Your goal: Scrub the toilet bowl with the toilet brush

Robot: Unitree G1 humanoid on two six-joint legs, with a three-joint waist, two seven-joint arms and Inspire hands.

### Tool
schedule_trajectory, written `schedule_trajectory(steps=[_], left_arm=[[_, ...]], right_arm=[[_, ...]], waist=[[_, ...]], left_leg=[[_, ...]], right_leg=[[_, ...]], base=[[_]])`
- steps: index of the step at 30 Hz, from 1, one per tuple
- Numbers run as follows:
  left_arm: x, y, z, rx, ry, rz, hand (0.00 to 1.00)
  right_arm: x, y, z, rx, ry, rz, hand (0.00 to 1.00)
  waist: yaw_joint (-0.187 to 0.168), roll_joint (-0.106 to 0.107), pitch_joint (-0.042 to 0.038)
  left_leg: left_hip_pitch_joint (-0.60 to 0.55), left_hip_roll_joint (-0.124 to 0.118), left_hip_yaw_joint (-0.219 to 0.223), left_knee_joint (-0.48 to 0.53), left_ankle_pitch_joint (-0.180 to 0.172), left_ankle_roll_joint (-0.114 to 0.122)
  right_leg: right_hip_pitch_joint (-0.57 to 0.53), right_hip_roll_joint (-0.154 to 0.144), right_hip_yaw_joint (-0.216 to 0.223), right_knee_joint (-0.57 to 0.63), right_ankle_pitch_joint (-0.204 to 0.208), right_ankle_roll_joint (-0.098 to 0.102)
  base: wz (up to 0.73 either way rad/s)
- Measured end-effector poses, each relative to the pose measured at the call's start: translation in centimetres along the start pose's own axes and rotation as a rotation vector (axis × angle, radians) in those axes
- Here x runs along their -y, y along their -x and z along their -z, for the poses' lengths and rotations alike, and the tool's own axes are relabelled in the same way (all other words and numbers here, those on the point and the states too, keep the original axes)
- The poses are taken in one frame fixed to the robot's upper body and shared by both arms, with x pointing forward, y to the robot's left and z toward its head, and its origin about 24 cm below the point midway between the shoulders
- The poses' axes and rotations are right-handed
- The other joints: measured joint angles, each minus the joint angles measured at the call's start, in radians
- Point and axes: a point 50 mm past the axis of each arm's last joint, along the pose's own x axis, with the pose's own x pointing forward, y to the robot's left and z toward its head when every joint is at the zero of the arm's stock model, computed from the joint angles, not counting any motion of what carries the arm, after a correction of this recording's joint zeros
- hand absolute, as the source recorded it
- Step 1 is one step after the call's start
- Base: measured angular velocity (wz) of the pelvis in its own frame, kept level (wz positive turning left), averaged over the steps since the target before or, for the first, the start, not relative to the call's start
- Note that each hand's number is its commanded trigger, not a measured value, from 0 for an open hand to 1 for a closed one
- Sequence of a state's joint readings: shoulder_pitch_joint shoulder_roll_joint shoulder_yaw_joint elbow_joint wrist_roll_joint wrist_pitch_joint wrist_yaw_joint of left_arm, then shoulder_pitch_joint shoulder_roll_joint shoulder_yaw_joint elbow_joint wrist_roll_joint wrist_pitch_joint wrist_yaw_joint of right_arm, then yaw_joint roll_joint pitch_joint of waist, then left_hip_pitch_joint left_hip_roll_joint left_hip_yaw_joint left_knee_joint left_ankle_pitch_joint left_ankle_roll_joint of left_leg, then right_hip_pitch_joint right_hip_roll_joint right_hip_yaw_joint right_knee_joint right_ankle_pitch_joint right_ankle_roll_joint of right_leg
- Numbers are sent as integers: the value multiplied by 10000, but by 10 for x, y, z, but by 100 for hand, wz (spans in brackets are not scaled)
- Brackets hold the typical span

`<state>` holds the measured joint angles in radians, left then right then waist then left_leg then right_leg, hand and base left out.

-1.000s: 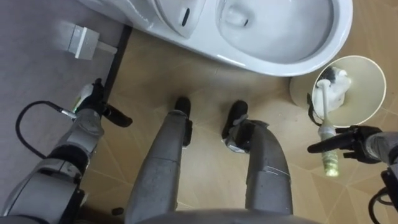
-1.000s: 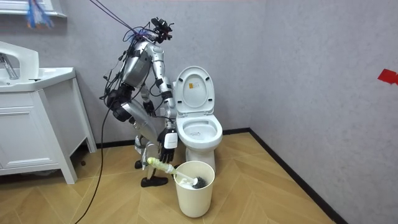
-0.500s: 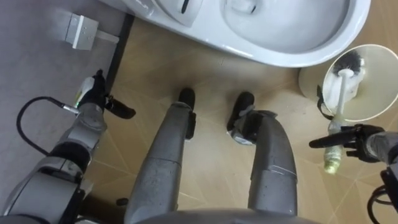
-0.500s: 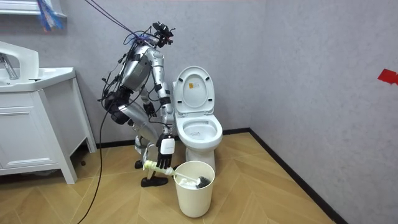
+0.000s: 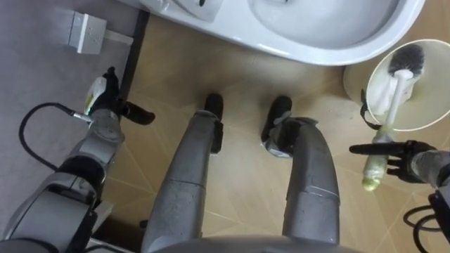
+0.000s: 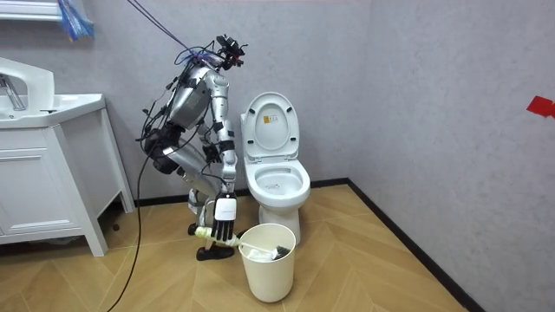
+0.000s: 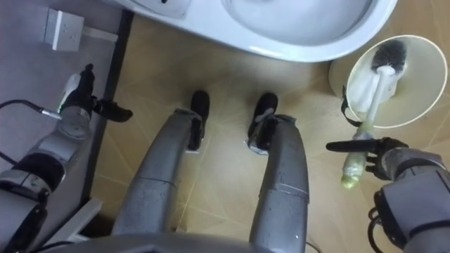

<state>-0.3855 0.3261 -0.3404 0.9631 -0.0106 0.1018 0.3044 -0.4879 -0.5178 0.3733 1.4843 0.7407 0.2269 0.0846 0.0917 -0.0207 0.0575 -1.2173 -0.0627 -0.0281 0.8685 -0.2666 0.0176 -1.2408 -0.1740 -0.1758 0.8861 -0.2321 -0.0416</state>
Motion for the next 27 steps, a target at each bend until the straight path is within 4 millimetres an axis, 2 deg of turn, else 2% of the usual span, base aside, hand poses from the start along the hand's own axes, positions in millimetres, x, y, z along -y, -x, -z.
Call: schedule_trajectory(steps=[7,8,14,18,27], left_arm=[[-3,-1,-6,67,499,-331,0],[-4,-1,-6,78,540,-373,0],[-2,0,0,-143,684,-342,0],[2,4,12,-471,626,-225,0],[4,6,20,-719,776,-135,0]], right_arm=[[-1,0,-3,382,-1282,102,0],[-1,0,-3,401,-1387,68,0],[-1,0,-1,385,-2054,-53,0],[-1,-1,0,352,-2433,-108,0],[2,-2,10,69,-2568,-217,0]], waist=[[-75,8,-4],[-64,8,-5],[-177,-6,-14],[-384,-19,-23],[-421,-30,-30]], left_leg=[[2,60,34,84,-83,-34],[37,128,63,154,-138,-20],[427,166,153,185,-210,18],[590,159,154,186,-209,21],[594,170,170,267,-206,27]], right_leg=[[-33,101,88,19,3,-6],[17,164,107,12,7,-7],[389,186,177,-1,18,16],[562,166,169,-7,22,26],[576,177,175,13,85,33]], base=[[-6],[-16],[-6],[0],[0]])
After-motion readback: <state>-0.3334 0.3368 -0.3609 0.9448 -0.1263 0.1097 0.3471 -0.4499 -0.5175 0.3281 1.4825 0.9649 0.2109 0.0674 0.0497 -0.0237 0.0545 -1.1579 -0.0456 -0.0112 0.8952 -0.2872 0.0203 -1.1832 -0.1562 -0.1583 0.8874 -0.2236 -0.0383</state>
